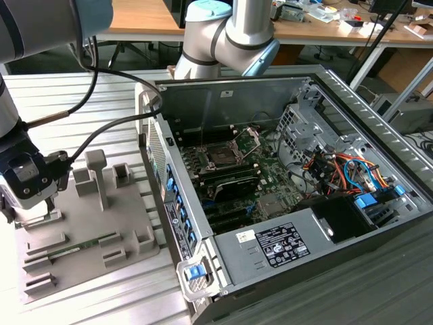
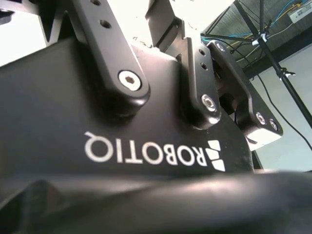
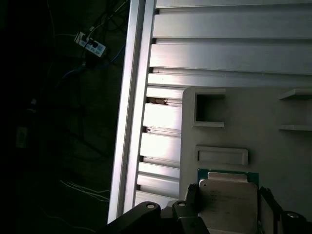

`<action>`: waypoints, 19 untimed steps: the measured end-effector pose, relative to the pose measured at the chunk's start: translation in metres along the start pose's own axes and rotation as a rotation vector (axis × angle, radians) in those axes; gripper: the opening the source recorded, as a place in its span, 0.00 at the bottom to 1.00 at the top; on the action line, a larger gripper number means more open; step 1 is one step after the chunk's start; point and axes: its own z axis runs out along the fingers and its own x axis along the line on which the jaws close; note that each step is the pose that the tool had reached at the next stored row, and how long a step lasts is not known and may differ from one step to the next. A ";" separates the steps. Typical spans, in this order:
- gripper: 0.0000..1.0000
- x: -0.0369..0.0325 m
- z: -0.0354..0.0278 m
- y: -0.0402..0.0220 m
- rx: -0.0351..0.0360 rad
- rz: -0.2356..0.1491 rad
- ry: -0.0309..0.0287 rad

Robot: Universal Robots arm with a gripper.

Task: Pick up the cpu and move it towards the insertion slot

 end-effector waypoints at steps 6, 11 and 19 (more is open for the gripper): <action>0.55 0.0000 -0.0047 0.0001 0.0000 0.000 0.0000; 0.55 0.0000 -0.0081 0.0001 0.0000 0.000 0.0001; 0.55 0.0000 -0.0138 0.0002 0.0000 0.000 0.0000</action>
